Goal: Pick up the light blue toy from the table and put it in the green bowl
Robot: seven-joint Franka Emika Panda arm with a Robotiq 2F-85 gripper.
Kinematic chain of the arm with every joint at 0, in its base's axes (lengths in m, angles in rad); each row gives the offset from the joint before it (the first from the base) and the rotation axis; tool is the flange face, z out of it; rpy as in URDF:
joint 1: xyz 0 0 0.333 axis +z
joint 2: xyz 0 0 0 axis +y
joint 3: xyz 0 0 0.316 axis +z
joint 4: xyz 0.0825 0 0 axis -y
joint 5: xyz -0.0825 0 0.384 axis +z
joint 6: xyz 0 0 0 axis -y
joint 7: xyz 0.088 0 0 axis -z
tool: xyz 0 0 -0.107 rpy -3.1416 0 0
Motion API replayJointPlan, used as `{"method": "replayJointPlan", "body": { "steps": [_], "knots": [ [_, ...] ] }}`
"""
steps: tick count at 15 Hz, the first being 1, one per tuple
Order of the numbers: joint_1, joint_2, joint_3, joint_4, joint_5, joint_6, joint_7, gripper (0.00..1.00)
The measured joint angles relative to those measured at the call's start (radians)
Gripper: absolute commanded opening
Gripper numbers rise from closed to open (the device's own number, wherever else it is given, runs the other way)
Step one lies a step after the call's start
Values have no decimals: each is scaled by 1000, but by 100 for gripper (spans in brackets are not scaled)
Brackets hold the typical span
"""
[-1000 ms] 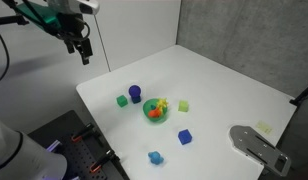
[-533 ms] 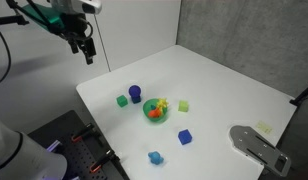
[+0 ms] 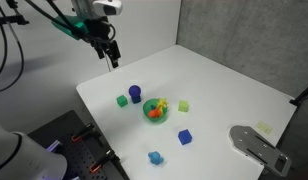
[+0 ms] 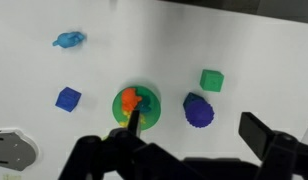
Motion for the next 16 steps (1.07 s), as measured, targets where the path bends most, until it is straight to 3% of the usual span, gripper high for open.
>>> {"method": "replayJointPlan", "body": {
  "steps": [10, 16],
  "knots": [
    [-187, 171, -94, -74, -156, 306, 82, 100],
    [-232, 328, -138, -112, -163, 502, 150, 100]
  ]
}}
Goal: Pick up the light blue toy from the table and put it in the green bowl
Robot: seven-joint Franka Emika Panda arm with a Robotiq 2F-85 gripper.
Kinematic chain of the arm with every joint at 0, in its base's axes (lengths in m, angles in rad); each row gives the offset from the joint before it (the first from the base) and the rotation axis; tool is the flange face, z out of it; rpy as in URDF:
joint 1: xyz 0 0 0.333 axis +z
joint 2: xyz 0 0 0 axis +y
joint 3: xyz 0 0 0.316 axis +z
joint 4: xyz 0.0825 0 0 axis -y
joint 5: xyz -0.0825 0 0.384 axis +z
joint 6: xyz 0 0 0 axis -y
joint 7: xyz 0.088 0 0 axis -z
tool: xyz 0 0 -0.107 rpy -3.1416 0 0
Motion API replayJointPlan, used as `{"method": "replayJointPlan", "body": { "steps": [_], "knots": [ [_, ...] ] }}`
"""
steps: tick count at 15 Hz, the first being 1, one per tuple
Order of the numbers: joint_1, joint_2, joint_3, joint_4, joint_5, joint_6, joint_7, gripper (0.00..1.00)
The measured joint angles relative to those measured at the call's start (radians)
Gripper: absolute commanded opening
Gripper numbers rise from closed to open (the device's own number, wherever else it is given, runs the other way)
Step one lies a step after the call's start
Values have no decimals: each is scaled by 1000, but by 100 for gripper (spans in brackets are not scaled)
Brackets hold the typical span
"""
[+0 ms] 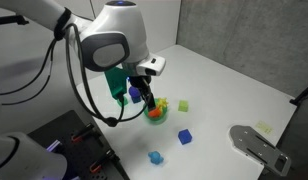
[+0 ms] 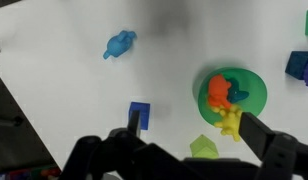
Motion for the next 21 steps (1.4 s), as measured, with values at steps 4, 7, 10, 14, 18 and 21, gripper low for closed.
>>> {"method": "replayJointPlan", "body": {
  "steps": [4, 7, 10, 14, 18, 21],
  "knots": [
    [-15, 95, -34, -16, 0, 87, 13, 100],
    [-20, 169, -70, -17, 2, 132, 17, 100],
    [-21, 250, -108, -14, 38, 181, 11, 100],
    [-21, 371, -134, 6, 173, 259, -78, 100],
    [-41, 494, -109, 57, 347, 335, -237, 100],
    [-85, 575, -66, 106, 414, 367, -321, 100]
  ]
}}
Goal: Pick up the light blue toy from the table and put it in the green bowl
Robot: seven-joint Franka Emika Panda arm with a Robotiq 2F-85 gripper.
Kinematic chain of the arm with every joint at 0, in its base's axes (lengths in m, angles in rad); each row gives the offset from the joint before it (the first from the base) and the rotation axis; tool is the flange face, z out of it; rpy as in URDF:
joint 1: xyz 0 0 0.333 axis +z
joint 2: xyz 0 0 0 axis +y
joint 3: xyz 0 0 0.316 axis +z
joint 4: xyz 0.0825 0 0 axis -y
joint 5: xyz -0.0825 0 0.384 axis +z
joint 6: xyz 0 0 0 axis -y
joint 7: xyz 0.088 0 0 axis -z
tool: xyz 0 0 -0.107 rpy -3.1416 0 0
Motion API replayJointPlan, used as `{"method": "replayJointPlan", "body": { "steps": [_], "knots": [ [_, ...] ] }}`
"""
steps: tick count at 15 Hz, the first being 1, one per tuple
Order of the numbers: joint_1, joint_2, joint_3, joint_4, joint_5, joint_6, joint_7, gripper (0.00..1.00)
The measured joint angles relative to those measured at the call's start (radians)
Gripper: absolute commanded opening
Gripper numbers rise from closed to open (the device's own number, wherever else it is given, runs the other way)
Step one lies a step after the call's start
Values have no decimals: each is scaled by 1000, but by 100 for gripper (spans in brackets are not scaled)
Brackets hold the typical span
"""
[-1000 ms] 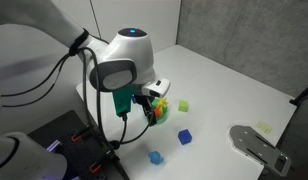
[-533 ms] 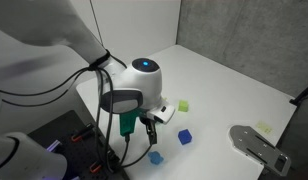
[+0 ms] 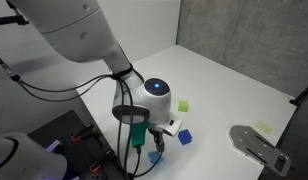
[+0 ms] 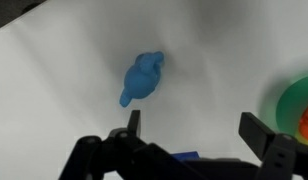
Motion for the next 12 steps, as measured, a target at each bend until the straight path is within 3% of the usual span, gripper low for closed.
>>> {"method": "replayJointPlan", "body": {
  "steps": [6, 12],
  "knots": [
    [-11, 39, 8, 19, -10, 7, -8, 100],
    [45, 141, -80, 17, -97, 102, 109, 100]
  ]
}}
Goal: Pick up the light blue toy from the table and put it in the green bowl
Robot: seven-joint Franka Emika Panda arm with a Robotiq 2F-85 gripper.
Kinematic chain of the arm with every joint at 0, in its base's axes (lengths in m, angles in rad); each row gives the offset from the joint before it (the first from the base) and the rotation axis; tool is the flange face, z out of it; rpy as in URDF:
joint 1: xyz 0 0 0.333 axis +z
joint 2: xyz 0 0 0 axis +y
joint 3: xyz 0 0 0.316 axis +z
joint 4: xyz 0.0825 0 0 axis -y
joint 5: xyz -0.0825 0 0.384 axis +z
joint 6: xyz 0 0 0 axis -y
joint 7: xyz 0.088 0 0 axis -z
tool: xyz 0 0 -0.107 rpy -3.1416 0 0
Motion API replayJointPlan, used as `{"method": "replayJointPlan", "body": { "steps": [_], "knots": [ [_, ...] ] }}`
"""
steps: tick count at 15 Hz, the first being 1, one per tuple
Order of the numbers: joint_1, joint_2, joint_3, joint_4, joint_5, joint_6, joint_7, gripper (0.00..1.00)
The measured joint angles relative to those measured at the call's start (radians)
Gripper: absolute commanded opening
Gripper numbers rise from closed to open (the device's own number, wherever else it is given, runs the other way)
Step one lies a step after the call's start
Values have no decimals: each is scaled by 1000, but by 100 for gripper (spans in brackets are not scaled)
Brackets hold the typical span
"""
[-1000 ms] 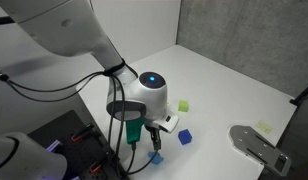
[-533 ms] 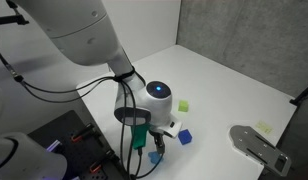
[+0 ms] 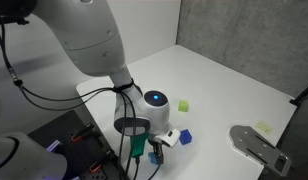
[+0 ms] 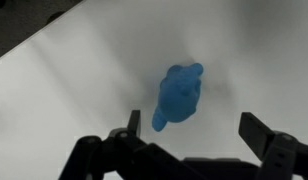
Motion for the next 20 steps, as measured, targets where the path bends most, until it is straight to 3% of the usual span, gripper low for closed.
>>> {"method": "replayJointPlan", "body": {
  "steps": [5, 6, 8, 14, 15, 20],
  "knots": [
    [-11, 77, 12, 2, -1, 85, 19, 97],
    [-21, 85, 24, 2, -1, 104, 19, 73],
    [-42, 96, 50, 2, -1, 144, 19, 71],
    [-78, 110, 100, 3, -1, 185, 20, 22],
    [-87, 110, 109, 3, -1, 182, 20, 16],
    [-103, 83, 127, 22, -1, 101, 20, 10]
  ]
}}
